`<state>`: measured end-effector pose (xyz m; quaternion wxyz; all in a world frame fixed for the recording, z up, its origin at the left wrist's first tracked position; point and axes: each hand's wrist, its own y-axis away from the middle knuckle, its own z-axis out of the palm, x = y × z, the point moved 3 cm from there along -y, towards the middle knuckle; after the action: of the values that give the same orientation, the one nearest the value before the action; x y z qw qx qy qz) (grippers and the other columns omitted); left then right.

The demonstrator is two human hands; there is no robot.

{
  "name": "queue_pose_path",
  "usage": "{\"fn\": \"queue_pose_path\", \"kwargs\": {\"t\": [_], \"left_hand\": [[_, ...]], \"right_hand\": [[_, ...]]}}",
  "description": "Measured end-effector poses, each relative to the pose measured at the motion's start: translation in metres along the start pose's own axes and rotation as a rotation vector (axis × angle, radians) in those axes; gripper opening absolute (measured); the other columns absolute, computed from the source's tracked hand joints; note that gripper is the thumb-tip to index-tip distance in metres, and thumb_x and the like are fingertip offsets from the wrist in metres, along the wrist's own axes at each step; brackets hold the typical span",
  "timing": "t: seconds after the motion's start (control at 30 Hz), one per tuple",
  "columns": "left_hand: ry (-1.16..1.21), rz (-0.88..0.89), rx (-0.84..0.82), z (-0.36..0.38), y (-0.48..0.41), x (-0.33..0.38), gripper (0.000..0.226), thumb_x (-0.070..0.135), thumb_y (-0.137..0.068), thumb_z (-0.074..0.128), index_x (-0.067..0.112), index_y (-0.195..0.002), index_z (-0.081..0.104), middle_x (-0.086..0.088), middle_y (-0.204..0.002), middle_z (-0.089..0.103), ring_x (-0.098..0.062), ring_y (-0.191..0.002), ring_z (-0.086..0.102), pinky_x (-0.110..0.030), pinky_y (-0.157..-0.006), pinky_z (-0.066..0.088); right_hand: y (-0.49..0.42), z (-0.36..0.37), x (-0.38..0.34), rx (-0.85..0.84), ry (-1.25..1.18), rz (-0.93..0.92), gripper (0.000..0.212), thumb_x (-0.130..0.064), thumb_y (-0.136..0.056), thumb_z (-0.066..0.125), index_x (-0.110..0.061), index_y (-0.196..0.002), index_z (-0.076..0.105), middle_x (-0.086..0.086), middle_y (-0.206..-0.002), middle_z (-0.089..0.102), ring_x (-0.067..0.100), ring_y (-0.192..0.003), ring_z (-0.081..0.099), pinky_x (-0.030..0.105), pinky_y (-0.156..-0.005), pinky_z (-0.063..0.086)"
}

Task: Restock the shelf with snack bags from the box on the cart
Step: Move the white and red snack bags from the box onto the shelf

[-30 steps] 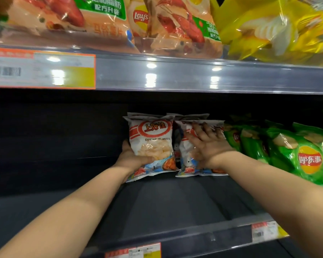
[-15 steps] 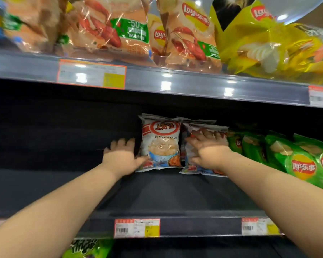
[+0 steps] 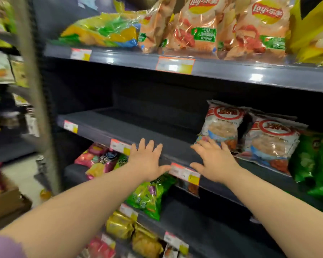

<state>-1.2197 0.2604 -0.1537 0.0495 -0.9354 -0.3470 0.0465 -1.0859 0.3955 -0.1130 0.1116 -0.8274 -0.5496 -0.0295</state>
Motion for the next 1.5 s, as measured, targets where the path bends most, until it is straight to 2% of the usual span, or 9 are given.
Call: {"fn": "queue_pose_path", "kwargs": {"t": [0.23,0.5,0.73,0.87,1.03,1.2,1.37,1.5], "left_hand": [[-0.076,-0.206,-0.009,0.025,0.075,-0.086,0.087,0.072,-0.086,0.031,0.02,-0.153,0.011,-0.009,-0.16,0.015,-0.035,-0.146,0.01,-0.052,-0.114,0.015],[0.007,-0.342,-0.14,0.061,0.151,-0.195,0.085,0.07,-0.088,0.031,0.022,-0.153,0.005,-0.007,-0.161,0.012,-0.036,-0.147,0.005,-0.056,-0.115,0.013],[0.044,-0.486,-0.214,0.094,0.224,-0.35,0.086,0.071,-0.087,0.03,0.022,-0.153,0.005,-0.009,-0.161,0.011,-0.036,-0.147,0.004,-0.055,-0.116,0.01],[0.031,-0.586,-0.227,0.106,0.272,-0.453,0.086,0.071,-0.087,0.031,0.022,-0.153,0.006,-0.009,-0.161,0.012,-0.037,-0.147,0.006,-0.057,-0.116,0.01],[-0.006,-0.681,-0.222,0.114,0.325,-0.554,0.086,0.072,-0.086,0.032,0.022,-0.153,0.009,-0.008,-0.159,0.018,-0.033,-0.146,0.015,-0.054,-0.115,0.017],[0.035,-0.79,-0.186,0.125,0.367,-0.618,0.084,0.07,-0.087,0.034,0.021,-0.152,0.013,-0.006,-0.159,0.018,-0.032,-0.146,0.015,-0.051,-0.115,0.02],[0.071,-0.964,-0.209,0.142,0.409,-0.66,0.088,0.071,-0.084,0.038,0.023,-0.152,0.01,-0.004,-0.16,0.015,-0.029,-0.147,0.012,-0.049,-0.114,0.021],[0.107,-1.103,-0.205,0.145,0.436,-0.696,0.094,0.072,-0.082,0.043,0.019,-0.153,0.009,-0.004,-0.16,0.016,-0.026,-0.146,0.017,-0.044,-0.114,0.025]], "right_hand": [[-0.003,0.015,-0.086,-0.057,-0.066,-0.147,0.065,-0.054,-0.093,0.041,-0.029,-0.149,0.019,-0.002,-0.16,0.013,0.027,-0.148,0.006,0.053,-0.117,0.007],[-0.025,0.021,-0.205,-0.096,-0.051,-0.27,0.064,-0.052,-0.091,0.044,-0.028,-0.148,0.024,-0.003,-0.158,0.019,0.025,-0.147,0.012,0.054,-0.117,0.012],[-0.063,0.03,-0.381,-0.115,-0.045,-0.444,0.065,-0.053,-0.089,0.044,-0.031,-0.147,0.024,-0.003,-0.156,0.023,0.024,-0.143,0.02,0.051,-0.113,0.02],[-0.083,0.031,-0.496,-0.171,-0.074,-0.533,0.064,-0.052,-0.092,0.044,-0.029,-0.148,0.023,-0.003,-0.159,0.017,0.026,-0.147,0.011,0.053,-0.116,0.012],[-0.093,0.033,-0.612,-0.236,-0.117,-0.623,0.064,-0.051,-0.091,0.046,-0.028,-0.147,0.025,0.0,-0.157,0.022,0.027,-0.146,0.014,0.055,-0.115,0.013],[-0.107,0.035,-0.691,-0.258,-0.107,-0.722,0.061,-0.051,-0.09,0.047,-0.027,-0.144,0.032,0.0,-0.15,0.036,0.025,-0.14,0.027,0.053,-0.112,0.021],[-0.133,0.039,-0.756,-0.293,-0.144,-0.806,0.06,-0.051,-0.09,0.046,-0.026,-0.143,0.034,0.002,-0.148,0.04,0.025,-0.136,0.036,0.047,-0.11,0.03],[-0.169,0.046,-0.808,-0.315,-0.184,-0.85,0.059,-0.049,-0.091,0.047,-0.024,-0.143,0.036,0.003,-0.145,0.046,0.026,-0.132,0.044,0.044,-0.104,0.04]]}}
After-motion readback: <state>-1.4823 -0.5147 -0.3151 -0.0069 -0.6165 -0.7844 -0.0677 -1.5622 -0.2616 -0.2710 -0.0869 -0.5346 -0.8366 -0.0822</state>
